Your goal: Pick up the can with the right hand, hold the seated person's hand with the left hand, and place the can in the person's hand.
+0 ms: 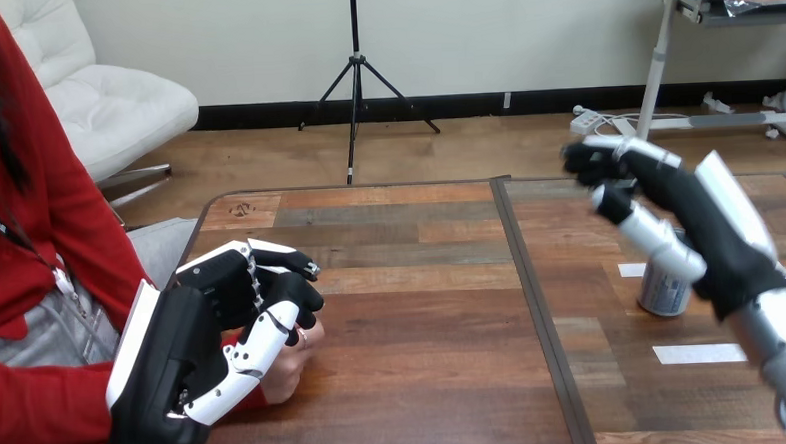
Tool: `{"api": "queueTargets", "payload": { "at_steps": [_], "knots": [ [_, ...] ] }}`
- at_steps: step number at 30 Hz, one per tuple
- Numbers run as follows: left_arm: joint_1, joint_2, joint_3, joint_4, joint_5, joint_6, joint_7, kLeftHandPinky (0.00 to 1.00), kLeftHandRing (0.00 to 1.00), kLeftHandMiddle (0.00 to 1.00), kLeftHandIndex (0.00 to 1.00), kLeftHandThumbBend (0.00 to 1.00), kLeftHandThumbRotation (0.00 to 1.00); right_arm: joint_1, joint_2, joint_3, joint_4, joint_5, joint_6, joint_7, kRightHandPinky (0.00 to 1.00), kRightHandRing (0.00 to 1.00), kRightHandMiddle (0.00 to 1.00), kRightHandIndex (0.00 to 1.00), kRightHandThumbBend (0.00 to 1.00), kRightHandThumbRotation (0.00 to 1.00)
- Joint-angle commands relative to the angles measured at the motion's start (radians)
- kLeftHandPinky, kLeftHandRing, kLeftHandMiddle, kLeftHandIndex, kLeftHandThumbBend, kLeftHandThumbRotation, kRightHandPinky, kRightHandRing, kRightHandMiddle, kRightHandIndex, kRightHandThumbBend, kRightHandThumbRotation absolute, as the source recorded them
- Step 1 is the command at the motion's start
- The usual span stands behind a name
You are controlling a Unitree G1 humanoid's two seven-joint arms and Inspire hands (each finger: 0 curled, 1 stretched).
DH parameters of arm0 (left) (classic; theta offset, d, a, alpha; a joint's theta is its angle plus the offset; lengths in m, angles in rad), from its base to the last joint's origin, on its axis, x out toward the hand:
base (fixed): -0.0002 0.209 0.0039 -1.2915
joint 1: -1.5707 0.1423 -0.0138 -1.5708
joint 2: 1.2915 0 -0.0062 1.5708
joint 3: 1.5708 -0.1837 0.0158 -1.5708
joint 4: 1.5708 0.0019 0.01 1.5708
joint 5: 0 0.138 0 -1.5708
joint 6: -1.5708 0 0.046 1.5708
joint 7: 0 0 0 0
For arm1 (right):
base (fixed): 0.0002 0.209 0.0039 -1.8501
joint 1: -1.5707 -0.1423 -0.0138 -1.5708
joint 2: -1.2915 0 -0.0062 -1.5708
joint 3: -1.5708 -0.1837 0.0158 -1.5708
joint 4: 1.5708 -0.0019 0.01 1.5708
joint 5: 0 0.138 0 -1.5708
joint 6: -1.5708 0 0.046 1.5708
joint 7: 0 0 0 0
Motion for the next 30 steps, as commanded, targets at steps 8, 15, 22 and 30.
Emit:
{"api": "queueTargets", "payload": {
  "at_steps": [8,15,22,30],
  "knots": [
    [-0.052,-0.004,0.009,-0.023,0.003,-0.013,0.008,0.3,0.42,0.47,0.52,0.29,0.45,-0.193,-0.076,-0.004,0.167,-0.07,-0.017,-0.082,0.71,0.77,0.78,0.79,0.81,1.0],
    [-0.058,-0.002,0.01,-0.017,-0.007,-0.017,0.001,0.3,0.42,0.47,0.52,0.29,0.45,-0.261,-0.107,0.013,0.263,-0.116,0.005,-0.114,0.73,0.79,0.81,0.81,0.84,1.0],
    [-0.064,0.0,0.011,-0.009,-0.008,-0.027,-0.003,0.31,0.42,0.47,0.52,0.28,0.44,-0.311,-0.126,0.033,0.321,-0.159,0.06,-0.14,0.75,0.82,0.84,0.82,0.91,1.0],
    [-0.068,-0.001,0.012,-0.005,-0.012,-0.027,-0.005,0.31,0.42,0.47,0.52,0.28,0.43,-0.369,-0.148,0.057,0.404,-0.194,0.08,-0.155,0.76,0.83,0.85,0.85,0.93,1.0]
  ]
}}
